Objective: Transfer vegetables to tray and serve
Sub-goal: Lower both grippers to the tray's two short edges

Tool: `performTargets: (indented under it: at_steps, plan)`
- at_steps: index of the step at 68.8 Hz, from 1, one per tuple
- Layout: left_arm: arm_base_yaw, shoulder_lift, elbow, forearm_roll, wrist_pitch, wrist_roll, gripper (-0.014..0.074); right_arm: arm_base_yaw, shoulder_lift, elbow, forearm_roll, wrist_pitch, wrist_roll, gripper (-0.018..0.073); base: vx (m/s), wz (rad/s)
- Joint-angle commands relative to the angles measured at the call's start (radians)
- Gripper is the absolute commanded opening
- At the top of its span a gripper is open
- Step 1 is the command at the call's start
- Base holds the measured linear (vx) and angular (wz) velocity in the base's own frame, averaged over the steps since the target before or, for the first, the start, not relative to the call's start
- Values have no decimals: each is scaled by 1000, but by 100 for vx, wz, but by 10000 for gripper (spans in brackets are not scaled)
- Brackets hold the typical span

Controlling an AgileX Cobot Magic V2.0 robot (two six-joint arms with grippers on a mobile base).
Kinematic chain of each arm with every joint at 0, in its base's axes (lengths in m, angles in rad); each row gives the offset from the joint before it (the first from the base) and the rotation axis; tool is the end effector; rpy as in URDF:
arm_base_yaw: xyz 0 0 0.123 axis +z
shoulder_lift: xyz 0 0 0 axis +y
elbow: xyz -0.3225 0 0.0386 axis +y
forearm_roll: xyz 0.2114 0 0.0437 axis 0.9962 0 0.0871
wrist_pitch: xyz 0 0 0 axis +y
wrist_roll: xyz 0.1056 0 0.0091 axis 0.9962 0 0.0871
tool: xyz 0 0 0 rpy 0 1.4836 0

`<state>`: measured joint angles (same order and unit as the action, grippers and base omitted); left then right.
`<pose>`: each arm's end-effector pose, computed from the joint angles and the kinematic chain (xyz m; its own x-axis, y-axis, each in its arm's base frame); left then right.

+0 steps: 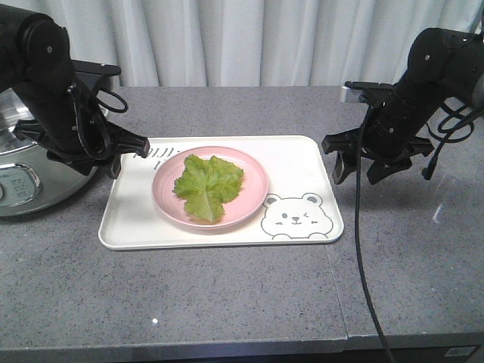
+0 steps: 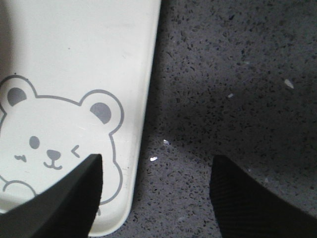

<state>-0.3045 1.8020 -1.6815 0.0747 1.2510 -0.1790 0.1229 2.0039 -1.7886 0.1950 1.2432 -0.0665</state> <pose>0.3423 -0.0997 0.3446 -0.9472 0.1358 -0.2905 0.1349 0.9906 0.0232 0.4019 0.0692 0.2950 -0.9711 -0.1230 -0.2045 -0.1606 0.9707 0.1790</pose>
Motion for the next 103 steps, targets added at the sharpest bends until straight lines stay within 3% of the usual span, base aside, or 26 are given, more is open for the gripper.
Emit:
performTargets:
  at_steps: [1,18,32,74,103]
  plan:
    - [2,-34,-25,7,9,-8,321,7,-40,-22,18,43,-10,463,0,0]
    - [22,-15,-22,14,9,-9,321,8,-25,-22,35,42,-1,463,0,0]
    - [51,-13,-22,-34,9,-8,321,8,-25,-22,40,45,3,463,0,0]
    - [56,-12,-21,-50,9,-9,321,8,-25,4,45,45,16,463,0,0]
    - [56,-12,80,-44,5,-9,321,8,-25,33,47,37,10,463,0,0]
